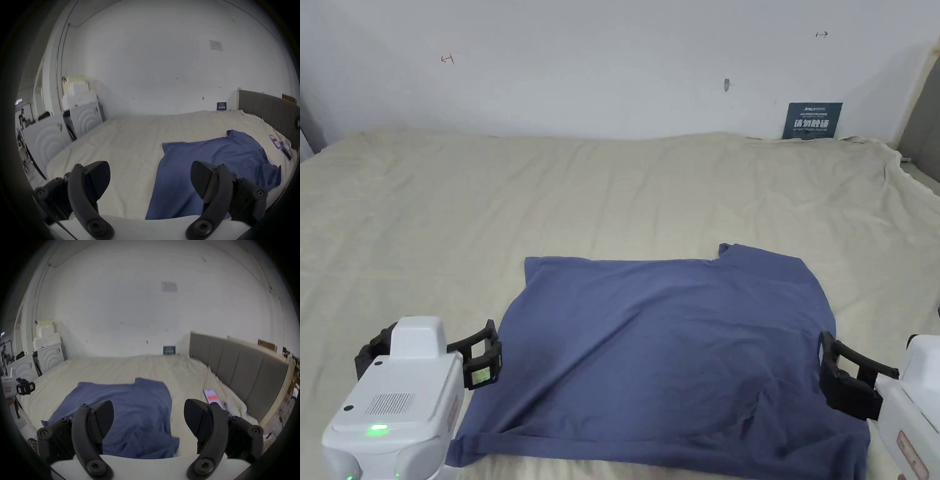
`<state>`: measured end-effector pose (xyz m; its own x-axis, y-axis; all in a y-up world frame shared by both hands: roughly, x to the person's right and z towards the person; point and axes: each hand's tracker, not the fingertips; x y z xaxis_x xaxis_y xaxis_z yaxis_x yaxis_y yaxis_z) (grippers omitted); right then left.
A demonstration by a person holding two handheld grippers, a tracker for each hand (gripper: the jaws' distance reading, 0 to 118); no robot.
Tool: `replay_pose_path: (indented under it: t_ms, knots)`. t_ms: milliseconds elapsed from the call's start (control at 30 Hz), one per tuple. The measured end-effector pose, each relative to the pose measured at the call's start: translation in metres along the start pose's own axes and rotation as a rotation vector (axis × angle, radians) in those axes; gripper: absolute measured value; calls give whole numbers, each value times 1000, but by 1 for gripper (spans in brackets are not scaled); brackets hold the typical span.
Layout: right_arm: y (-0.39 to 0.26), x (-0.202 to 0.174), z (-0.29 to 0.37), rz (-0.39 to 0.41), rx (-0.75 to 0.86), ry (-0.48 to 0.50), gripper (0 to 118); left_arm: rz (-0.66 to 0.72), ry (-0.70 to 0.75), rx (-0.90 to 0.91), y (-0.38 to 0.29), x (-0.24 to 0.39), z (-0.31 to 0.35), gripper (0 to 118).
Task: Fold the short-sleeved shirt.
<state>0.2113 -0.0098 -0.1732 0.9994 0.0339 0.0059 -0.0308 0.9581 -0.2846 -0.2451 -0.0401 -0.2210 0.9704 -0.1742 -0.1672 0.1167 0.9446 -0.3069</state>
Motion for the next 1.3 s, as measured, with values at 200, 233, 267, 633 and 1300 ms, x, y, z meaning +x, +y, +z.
replay_pose_path:
  t_ms: [200, 233, 267, 633, 1300]
  knots:
    - [5, -21, 5, 27, 55, -8, 19, 46, -88, 16, 3, 4, 13, 50]
    - [5, -23, 5, 38, 69, -16, 11, 59, -103, 12, 3, 3, 14, 44]
    - [5, -25, 7, 56, 93, -36, 0, 78, -121, 3, 2, 1, 14, 22]
    - [0, -11, 8, -12, 45, -13, 0, 105, -140, -300, -50, -33, -19, 0]
    - [-30, 29, 6, -61, -74, -86, 0, 116, -78, -701, -119, -15, -65, 70]
